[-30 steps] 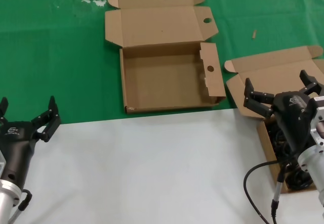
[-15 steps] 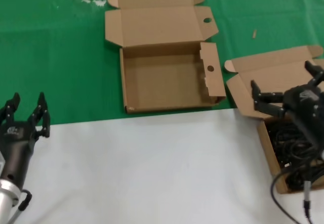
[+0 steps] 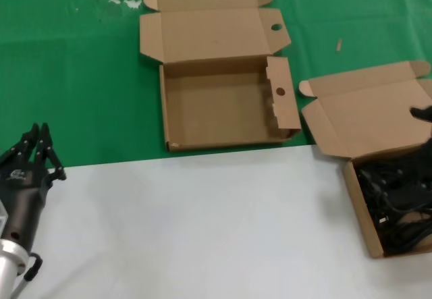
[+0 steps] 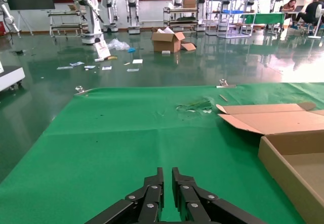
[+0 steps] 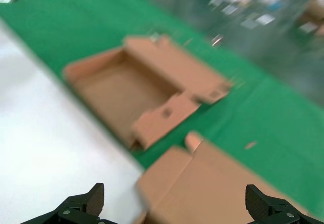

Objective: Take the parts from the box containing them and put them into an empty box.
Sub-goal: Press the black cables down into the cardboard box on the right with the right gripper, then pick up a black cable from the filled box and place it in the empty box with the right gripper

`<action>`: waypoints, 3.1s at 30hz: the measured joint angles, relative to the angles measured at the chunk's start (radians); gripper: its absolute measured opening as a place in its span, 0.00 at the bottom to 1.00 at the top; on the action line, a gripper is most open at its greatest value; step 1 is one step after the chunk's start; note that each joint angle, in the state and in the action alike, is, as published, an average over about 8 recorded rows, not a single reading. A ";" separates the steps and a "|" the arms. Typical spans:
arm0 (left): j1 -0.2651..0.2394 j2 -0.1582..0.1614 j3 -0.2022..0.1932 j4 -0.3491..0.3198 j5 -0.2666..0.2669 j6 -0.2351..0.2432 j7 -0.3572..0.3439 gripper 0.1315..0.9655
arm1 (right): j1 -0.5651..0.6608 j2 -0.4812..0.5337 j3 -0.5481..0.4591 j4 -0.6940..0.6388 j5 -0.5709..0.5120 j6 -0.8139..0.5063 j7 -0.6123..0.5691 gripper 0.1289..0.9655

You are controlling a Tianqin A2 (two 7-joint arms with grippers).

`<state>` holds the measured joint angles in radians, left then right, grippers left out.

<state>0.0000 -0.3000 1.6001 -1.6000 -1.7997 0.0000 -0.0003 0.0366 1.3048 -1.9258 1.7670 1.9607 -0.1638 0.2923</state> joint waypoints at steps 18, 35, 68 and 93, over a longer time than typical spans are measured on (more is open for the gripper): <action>0.000 0.000 0.000 0.000 0.000 0.000 0.000 0.01 | 0.190 0.058 0.030 -0.107 -0.335 -0.573 0.085 1.00; 0.000 0.000 0.000 0.000 0.000 0.000 0.000 0.01 | 0.319 -0.133 0.006 -0.305 -0.514 -0.736 -0.015 0.97; 0.000 0.000 0.000 0.000 0.000 0.000 0.000 0.01 | 0.389 -0.230 0.025 -0.341 -0.599 -0.825 -0.032 0.35; 0.000 0.000 0.000 0.000 0.000 0.000 0.000 0.01 | 0.560 -0.175 0.063 -0.163 -0.572 -1.035 0.174 0.13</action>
<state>0.0000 -0.3000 1.6000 -1.6000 -1.7997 0.0000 -0.0003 0.5969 1.1295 -1.8624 1.6041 1.3886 -1.1984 0.4663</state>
